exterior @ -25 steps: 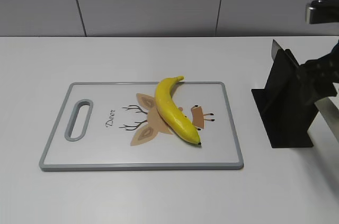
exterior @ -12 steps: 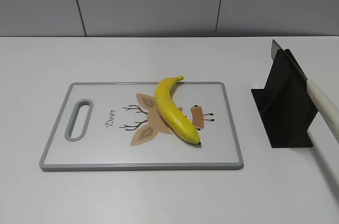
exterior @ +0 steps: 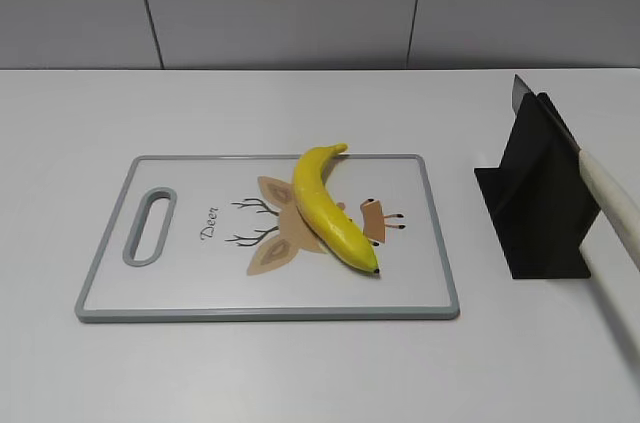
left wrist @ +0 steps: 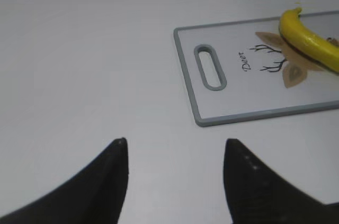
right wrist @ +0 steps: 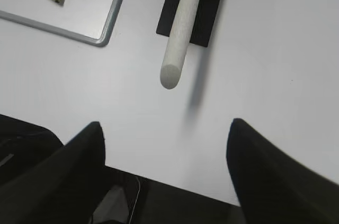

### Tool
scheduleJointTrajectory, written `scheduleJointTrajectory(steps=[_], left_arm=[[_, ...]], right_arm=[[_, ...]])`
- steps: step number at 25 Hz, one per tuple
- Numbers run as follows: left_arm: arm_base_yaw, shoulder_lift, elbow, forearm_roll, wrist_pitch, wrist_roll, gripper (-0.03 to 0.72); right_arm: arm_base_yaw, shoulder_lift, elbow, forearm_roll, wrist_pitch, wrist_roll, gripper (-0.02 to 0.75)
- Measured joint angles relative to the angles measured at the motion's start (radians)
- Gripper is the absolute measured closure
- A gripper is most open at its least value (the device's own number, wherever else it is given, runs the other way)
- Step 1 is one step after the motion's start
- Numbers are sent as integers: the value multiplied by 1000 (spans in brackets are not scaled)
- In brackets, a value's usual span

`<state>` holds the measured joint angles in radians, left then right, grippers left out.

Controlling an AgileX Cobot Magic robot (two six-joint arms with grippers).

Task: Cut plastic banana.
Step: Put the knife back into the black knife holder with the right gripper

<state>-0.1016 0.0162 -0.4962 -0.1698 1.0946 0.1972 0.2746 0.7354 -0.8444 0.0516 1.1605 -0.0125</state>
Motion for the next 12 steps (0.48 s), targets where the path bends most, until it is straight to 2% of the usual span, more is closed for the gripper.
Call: scheduleJointTrajectory(steps=[12], left_arm=[[0,-21,0,-3,0,3,142]], right_arm=[[0,-447,295,40,-51,-116,182]])
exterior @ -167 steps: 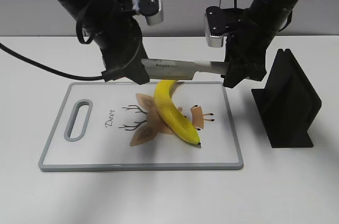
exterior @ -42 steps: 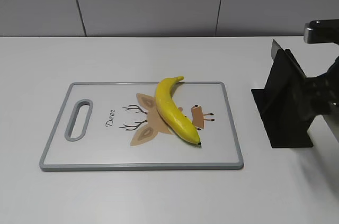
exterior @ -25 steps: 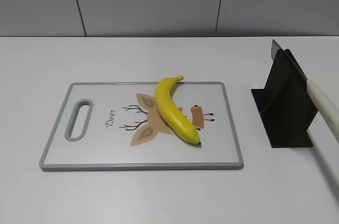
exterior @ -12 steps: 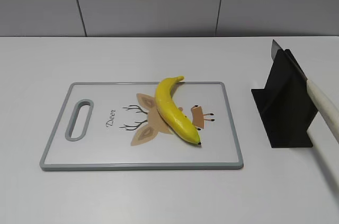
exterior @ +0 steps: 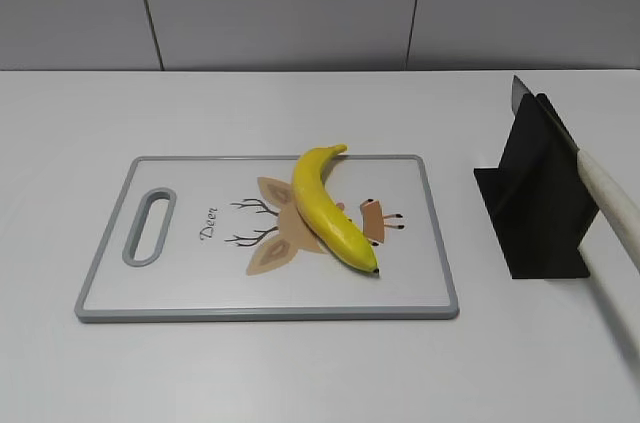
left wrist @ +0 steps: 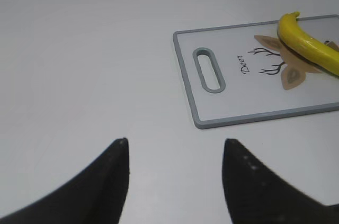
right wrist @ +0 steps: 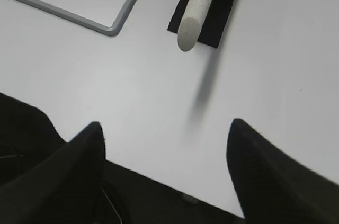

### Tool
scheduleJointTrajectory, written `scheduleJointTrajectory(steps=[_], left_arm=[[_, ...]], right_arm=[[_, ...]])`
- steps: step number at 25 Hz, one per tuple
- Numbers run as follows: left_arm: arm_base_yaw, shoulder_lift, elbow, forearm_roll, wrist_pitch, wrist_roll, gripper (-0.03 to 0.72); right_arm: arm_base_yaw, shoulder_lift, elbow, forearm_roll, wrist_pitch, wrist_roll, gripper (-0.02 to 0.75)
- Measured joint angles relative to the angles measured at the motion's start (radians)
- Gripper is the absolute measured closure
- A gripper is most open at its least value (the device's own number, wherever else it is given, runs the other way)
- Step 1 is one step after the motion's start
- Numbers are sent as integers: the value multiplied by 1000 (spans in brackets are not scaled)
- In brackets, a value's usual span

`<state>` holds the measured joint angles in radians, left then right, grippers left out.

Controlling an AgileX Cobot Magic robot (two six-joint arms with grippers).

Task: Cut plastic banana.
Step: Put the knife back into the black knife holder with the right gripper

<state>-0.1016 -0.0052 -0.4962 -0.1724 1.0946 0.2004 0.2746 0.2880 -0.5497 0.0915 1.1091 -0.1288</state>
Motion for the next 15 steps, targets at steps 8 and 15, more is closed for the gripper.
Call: scheduleJointTrajectory(steps=[8,15], left_arm=[[0,0,0,0,0,0,143],[0,0,0,-1,-1,0,144]], right_arm=[[1,-216,36,21,-46,-9,182],[1,-294,42,32,-57,24,185]])
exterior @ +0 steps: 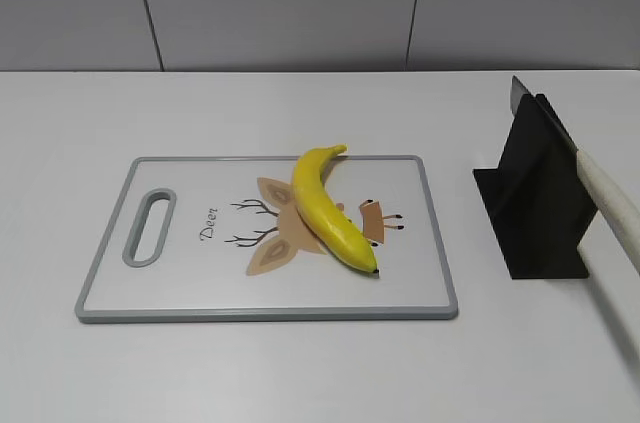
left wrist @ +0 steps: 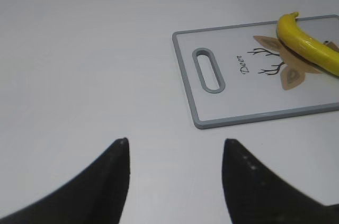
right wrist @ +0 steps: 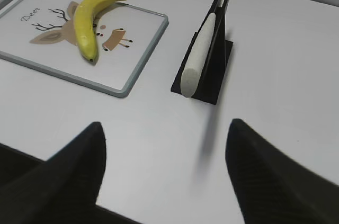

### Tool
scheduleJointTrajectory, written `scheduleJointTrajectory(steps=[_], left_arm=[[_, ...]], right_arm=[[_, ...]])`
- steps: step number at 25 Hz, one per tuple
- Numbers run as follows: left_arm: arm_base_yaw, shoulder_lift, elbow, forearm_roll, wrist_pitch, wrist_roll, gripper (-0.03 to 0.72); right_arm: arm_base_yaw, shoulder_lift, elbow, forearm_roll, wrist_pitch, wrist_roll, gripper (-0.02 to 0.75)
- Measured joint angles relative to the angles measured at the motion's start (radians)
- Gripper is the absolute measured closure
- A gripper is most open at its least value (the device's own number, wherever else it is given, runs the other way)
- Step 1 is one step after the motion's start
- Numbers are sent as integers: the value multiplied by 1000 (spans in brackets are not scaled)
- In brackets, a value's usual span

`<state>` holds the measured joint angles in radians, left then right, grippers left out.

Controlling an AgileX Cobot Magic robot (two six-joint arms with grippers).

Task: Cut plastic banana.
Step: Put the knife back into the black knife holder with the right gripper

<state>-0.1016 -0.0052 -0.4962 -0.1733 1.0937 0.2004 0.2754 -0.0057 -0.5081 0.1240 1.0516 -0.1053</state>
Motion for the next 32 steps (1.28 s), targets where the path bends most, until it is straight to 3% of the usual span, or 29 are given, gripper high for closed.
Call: scheduleJointTrajectory(steps=[7,15,26,32], left_arm=[[0,0,0,0,-1,0,144],[0,0,0,1,-1,0,145],[0,0,0,1,-1,0,145],[0,0,0,1,-1,0,146]], right_arm=[[0,0,0,6,-1,21,232],[-9,0,0,10,-2,25,236],[-240,0,0,15,-3,28,236],[-256,0,0,15,-3,28,237]])
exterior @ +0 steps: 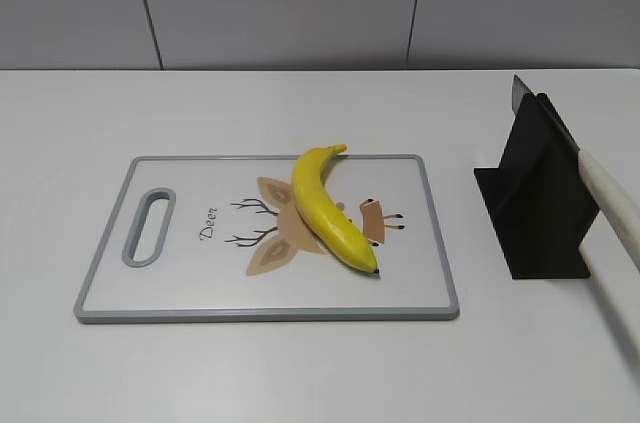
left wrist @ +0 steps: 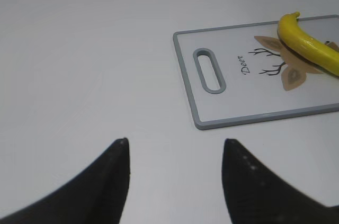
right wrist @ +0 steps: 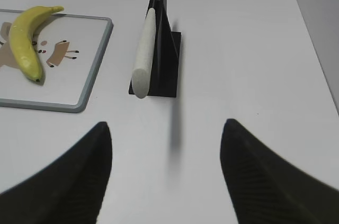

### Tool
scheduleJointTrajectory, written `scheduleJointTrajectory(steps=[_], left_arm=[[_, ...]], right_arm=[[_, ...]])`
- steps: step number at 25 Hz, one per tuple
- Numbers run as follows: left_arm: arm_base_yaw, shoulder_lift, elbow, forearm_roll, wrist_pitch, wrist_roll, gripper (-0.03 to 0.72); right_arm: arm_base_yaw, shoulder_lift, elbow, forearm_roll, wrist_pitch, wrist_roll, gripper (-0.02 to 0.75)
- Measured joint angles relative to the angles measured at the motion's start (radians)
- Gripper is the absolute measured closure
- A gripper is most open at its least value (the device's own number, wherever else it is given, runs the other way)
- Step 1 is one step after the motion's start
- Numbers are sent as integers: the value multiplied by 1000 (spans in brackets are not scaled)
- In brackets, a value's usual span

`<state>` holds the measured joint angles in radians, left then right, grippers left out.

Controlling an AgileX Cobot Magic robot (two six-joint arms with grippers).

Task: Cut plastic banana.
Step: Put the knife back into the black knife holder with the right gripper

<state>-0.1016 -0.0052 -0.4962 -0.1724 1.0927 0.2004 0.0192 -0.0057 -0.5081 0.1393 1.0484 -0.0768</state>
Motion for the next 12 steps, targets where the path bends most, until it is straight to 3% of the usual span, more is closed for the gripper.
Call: scheduleJointTrajectory(steps=[12], left_arm=[[0,0,0,0,0,0,146]], right_arm=[[0,0,0,1,0,0,237]])
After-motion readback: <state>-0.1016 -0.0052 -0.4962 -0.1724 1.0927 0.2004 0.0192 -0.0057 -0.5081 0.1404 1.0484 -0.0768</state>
